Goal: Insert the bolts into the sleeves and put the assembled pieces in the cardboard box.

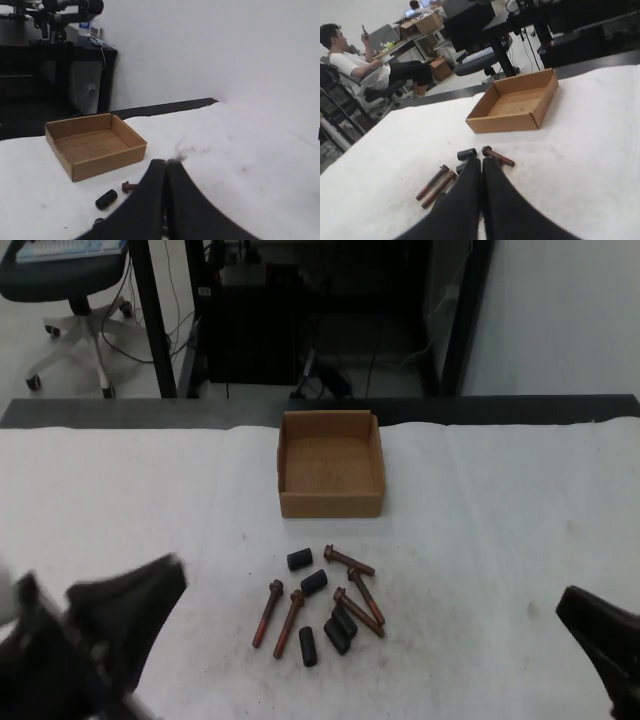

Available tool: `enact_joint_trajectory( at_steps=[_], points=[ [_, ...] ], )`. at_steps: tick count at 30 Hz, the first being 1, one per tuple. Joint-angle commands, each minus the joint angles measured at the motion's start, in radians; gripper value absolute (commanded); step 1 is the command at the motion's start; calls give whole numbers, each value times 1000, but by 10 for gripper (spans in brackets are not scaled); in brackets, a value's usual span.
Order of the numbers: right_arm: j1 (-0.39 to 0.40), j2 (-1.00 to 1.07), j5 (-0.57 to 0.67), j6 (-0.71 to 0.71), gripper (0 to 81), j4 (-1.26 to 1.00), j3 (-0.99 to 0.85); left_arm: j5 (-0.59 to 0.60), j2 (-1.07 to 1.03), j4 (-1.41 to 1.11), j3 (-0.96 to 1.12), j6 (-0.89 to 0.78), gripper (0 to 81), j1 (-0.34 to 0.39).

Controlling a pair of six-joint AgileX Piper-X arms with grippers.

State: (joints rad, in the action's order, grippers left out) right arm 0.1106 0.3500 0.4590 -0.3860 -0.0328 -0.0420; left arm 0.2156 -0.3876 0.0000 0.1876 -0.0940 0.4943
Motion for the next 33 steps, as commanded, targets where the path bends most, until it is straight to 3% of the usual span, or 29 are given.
enact_joint_trajectory(
  at_steps=[1,7,10,16,22,25,27,30,33],
  points=[
    [-4,124,17,-3,8,-9,-68,12,-210,23,104,128,3,-2],
    [-4,456,127,-3,8,-21,-237,2,-708,199,427,229,3,-2],
    [-4,594,197,-7,8,-153,-298,2,-858,245,570,229,3,-2],
    [-4,721,204,-140,8,-692,-304,3,-963,247,666,229,3,-2],
    [-4,755,244,-138,8,-825,-304,-22,-974,201,663,229,3,-2],
    [-4,755,244,-128,8,-651,-325,-181,-988,169,663,260,3,-2],
    [-2,755,253,-46,8,-396,-375,-299,-1006,179,668,393,3,-6],
    [29,769,138,285,8,128,-513,-412,-1051,317,700,533,3,-17],
    [97,812,-96,545,8,424,-645,-438,-1129,571,747,465,3,-41]
  ],
)
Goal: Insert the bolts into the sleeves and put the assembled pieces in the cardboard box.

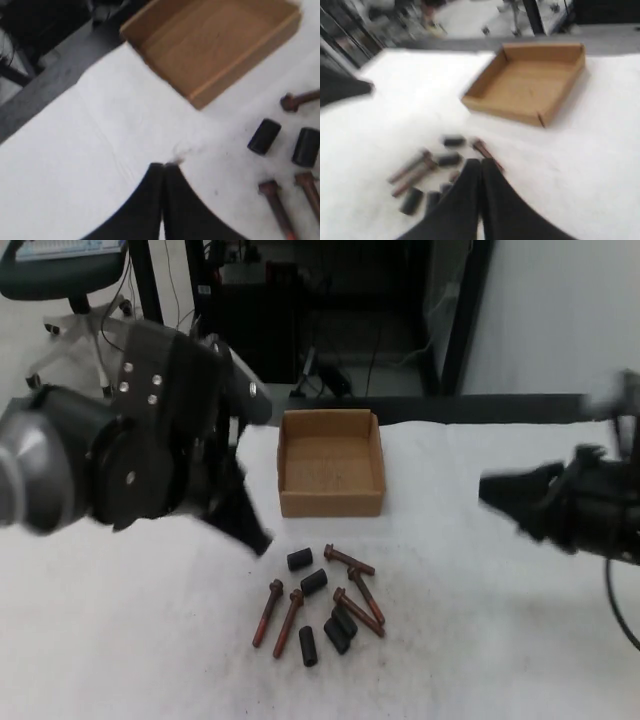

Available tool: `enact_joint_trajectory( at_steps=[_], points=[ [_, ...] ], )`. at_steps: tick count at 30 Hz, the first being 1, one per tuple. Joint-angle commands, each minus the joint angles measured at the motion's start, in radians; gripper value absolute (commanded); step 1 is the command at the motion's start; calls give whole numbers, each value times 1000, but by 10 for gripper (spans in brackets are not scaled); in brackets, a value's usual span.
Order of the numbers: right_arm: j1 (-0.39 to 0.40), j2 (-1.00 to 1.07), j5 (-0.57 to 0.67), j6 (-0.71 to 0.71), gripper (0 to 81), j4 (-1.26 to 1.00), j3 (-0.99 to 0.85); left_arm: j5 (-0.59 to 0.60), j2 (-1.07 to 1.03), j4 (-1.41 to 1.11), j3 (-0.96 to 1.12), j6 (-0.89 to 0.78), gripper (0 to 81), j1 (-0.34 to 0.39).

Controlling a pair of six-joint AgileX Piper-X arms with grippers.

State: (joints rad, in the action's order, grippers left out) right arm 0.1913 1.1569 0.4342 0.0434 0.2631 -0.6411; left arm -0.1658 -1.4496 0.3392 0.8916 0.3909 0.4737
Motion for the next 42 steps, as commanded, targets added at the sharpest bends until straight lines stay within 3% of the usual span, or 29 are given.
enact_joint_trajectory(
  at_steps=[1,3,7,14,16,19,23,30,42],
  points=[
    [35,23,-114,125,8,163,-80,-35,-97,308,57,-104,3,-28],
    [70,53,-127,120,8,191,-132,58,-142,417,67,-240,3,-40],
    [109,65,-73,35,8,190,-175,239,-166,517,67,-313,3,-41],
    [113,65,-84,-71,3,326,-185,312,-90,509,67,-327,6,-37],
    [113,65,-77,-74,46,367,-185,362,-74,483,67,-322,53,-37],
    [113,65,-44,-74,160,387,-185,468,-65,444,67,-337,200,-25],
    [113,65,-37,-74,271,383,-187,376,-67,382,67,-375,316,12],
    [111,65,-37,-74,272,386,-188,270,-102,217,72,-372,317,60],
    [111,65,-30,-74,272,387,-188,226,-352,435,299,-369,317,60]
  ],
)
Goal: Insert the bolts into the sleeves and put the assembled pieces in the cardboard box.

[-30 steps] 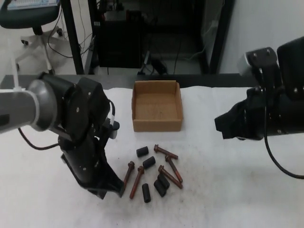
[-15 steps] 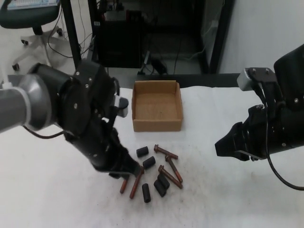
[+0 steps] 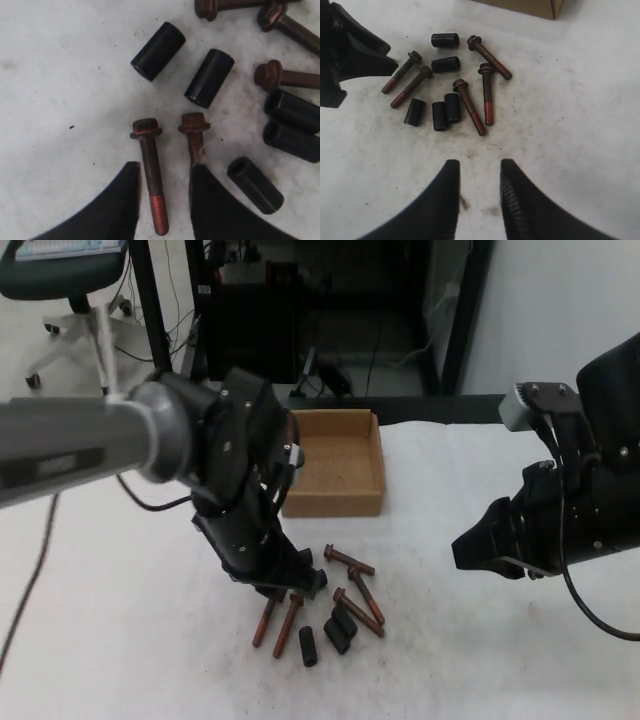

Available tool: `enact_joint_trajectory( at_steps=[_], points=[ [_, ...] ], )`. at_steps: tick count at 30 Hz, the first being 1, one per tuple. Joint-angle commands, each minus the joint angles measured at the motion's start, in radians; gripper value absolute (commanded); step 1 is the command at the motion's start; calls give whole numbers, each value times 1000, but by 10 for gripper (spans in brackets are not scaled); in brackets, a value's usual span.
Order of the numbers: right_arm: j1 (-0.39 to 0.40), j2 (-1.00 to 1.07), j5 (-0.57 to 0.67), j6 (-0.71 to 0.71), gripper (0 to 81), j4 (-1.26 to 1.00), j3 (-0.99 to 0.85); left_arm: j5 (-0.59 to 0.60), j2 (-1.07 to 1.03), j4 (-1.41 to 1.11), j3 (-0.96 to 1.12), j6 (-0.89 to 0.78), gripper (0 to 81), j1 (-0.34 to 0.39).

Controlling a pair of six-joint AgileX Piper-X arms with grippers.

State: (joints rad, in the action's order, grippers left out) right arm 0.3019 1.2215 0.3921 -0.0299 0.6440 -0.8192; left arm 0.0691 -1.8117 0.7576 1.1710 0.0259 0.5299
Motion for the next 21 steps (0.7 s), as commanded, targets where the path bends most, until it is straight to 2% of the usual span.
enact_joint_trajectory(
  at_steps=[1,21],
  points=[
    [0,1,12,-1,272,6,-10,-9,-4,22,34,-4,317,4],
    [0,1,6,-1,272,6,-10,-38,-97,84,51,36,317,4]
  ],
)
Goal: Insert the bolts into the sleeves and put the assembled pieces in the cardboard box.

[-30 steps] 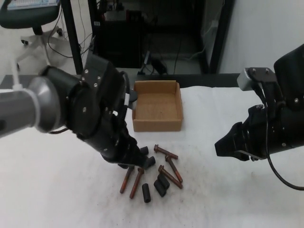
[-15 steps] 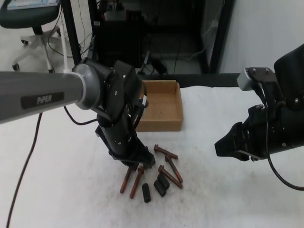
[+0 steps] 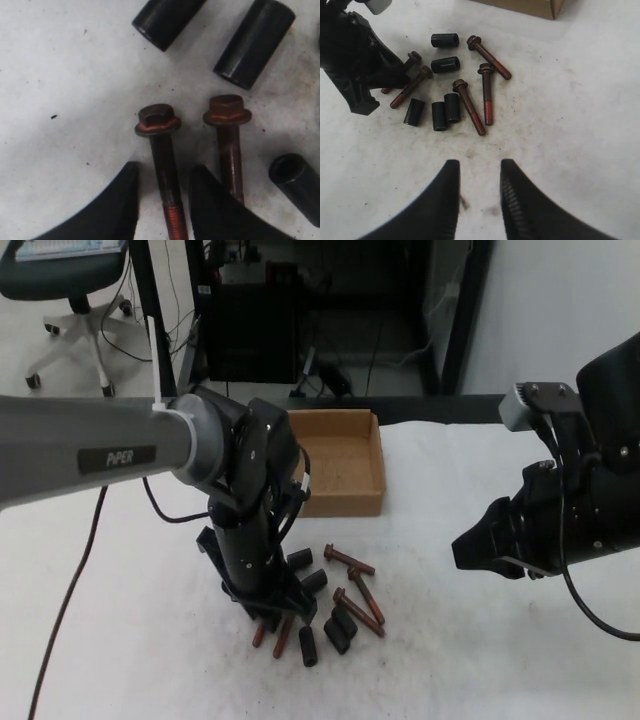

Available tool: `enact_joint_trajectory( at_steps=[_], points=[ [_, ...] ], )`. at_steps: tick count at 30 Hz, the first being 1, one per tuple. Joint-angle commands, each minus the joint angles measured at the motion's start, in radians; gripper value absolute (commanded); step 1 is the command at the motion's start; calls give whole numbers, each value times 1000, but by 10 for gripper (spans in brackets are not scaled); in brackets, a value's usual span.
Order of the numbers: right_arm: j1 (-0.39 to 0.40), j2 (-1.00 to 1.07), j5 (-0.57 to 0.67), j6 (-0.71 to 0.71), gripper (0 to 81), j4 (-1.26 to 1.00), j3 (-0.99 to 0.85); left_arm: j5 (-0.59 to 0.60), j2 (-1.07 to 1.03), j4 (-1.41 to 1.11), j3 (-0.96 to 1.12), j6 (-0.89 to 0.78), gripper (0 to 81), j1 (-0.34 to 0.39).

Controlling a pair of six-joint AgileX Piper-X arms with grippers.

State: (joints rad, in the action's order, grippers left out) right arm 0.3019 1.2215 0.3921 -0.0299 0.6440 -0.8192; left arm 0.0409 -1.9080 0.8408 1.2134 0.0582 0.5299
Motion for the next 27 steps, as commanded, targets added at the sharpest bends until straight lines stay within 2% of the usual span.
enact_joint_trajectory(
  at_steps=[1,17,20,22,23,27],
  points=[
    [0,1,6,-1,272,6,-10,-10,0,-6,9,3,317,4],
    [0,1,3,-1,272,6,-10,-10,-59,-32,9,1,313,4],
    [-2,1,3,-1,272,8,-10,-10,-71,-47,9,1,203,4],
    [-2,1,3,-1,272,11,-10,-10,-71,-73,9,1,48,4],
    [-2,1,3,-1,272,15,-10,-10,-71,-85,9,1,1,4],
    [-2,1,3,1,272,35,-10,-10,-55,-100,14,-30,4,4]
  ],
)
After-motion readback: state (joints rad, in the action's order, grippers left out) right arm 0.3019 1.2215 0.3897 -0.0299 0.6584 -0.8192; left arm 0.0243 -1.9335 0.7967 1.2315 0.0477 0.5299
